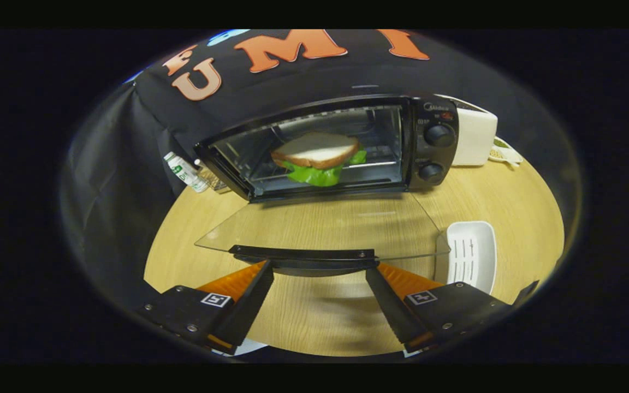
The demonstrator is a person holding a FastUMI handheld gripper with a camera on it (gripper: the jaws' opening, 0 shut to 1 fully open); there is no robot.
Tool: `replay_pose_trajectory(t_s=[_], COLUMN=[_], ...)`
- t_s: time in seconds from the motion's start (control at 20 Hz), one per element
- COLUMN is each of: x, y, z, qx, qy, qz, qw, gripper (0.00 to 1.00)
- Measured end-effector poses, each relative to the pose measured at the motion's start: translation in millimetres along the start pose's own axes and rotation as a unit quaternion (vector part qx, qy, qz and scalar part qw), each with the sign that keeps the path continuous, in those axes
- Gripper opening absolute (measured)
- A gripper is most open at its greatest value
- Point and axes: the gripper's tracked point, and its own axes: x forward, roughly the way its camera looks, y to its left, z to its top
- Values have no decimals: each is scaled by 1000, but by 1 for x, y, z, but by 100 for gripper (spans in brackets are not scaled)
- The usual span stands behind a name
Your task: Open the toaster oven, put the food inside, and close the toaster oven door.
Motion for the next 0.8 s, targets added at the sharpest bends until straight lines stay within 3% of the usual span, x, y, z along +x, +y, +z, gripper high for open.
replay_pose_trajectory(t_s=[0.25,0.45,0.8], x=[-11,-16,-5], y=[2,10,10], z=[29,79,141], qx=[5,17,-22], qy=[-28,-72,-112], qz=[18,33,8], qw=[999,997,993], gripper=[100,100,100])
